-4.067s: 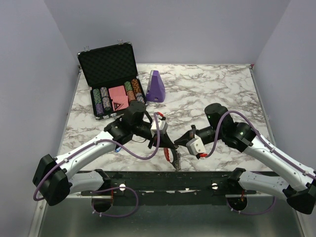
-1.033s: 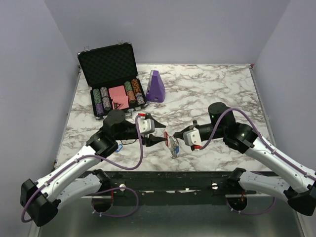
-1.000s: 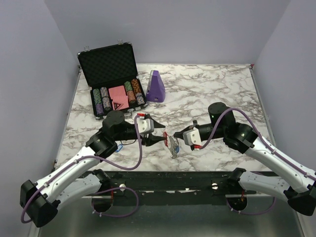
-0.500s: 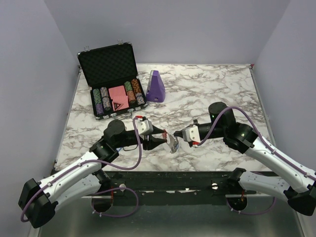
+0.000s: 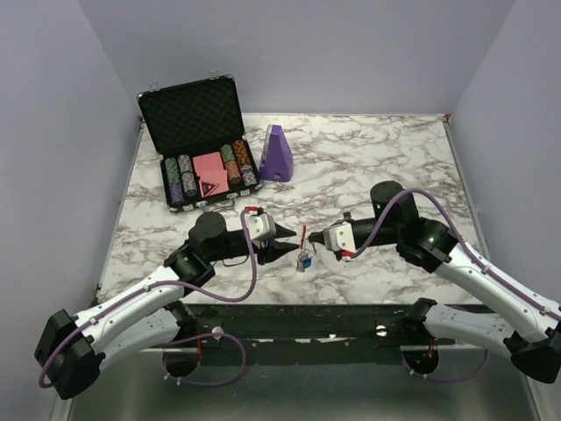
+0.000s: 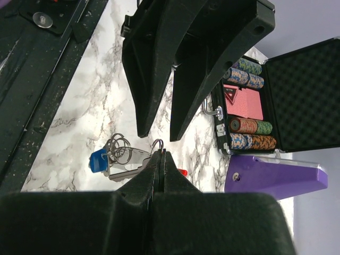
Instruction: Put the keys on the keyring
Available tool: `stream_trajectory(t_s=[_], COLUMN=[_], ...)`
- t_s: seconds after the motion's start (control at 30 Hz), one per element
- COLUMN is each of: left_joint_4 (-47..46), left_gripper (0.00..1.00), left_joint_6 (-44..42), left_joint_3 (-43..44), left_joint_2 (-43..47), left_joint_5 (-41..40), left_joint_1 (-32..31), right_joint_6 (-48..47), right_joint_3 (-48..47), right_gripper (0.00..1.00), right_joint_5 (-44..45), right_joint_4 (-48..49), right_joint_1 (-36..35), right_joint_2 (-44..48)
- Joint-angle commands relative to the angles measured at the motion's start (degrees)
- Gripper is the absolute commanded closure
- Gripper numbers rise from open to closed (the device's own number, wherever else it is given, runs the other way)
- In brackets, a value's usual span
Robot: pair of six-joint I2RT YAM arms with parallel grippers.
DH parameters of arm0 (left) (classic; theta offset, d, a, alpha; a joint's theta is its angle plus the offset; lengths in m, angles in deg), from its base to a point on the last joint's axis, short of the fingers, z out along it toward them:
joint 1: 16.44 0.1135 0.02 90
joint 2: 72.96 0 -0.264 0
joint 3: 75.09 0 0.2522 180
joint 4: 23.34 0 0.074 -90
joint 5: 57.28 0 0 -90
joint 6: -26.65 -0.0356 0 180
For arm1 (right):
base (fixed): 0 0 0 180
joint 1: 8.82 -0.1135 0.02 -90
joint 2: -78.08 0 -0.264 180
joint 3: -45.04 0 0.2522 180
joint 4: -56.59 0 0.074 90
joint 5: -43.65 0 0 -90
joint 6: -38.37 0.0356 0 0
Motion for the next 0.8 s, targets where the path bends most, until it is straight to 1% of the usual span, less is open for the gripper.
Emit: stream_trajectory(t_s=[0.0, 0.33, 0.77], left_joint_4=[-3.16, -3.07, -4.48], left_gripper=[0.58, 0.65, 0.66], left_joint_6=[-0.01, -0.01, 0.34], left_joint_3=[0.65, 2.23, 2.06], left_joint_2=[-0.14, -2.51, -2.43], left_joint_5=[2.74, 3.79, 5.63], left_joint_1=[-0.53, -0.97, -1.24], right_joint_6=[0.87, 0.87, 0.86], right_joint_3=[0.64, 0.47, 0.64], right_gripper=[1.0, 1.0, 1.0], right_joint_5=[0.77, 0.68, 0.86], right_joint_4=[2.23, 2.32, 2.32], right_joint_1=[-0.3, -0.3, -0.3], right_joint_2=[0.26, 0.18, 0.18])
